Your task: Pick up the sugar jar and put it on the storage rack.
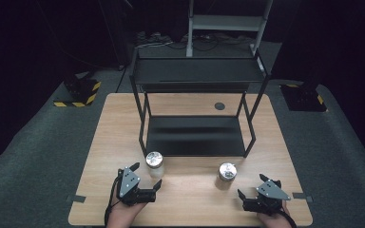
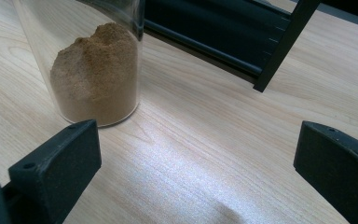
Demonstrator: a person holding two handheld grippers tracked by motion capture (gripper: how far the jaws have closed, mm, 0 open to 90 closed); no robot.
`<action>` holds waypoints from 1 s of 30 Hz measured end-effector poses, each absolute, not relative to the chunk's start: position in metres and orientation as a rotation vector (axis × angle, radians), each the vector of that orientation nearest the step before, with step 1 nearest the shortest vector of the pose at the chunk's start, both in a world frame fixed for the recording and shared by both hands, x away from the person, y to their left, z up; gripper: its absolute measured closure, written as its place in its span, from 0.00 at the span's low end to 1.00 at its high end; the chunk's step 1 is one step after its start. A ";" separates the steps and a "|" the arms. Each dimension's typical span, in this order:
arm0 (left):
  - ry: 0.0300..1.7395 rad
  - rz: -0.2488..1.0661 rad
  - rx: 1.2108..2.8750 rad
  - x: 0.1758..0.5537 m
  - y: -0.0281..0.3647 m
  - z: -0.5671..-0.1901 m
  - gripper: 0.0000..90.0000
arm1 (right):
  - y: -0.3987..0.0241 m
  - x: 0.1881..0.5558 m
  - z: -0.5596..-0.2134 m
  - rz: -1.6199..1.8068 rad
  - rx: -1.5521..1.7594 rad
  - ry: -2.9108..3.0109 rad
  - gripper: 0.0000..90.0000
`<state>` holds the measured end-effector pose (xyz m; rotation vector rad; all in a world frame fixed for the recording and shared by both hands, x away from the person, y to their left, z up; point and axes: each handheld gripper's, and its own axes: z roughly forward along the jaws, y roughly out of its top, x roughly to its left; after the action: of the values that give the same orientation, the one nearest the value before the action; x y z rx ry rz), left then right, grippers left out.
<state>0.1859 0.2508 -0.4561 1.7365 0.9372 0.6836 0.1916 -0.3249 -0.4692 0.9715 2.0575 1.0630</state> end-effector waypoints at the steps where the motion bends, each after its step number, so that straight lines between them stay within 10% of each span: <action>1: 0.939 0.683 1.737 0.187 0.250 -0.456 0.00 | -0.325 0.192 -0.469 1.063 0.972 2.058 0.00; 30: 0.959 0.683 1.717 0.216 0.239 -0.462 0.01 | -0.326 0.192 -0.469 1.070 0.971 2.058 0.00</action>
<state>0.2164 0.2391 -0.4618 1.7165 0.9591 0.6834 0.1918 -0.3257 -0.4694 0.9713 2.0579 1.0703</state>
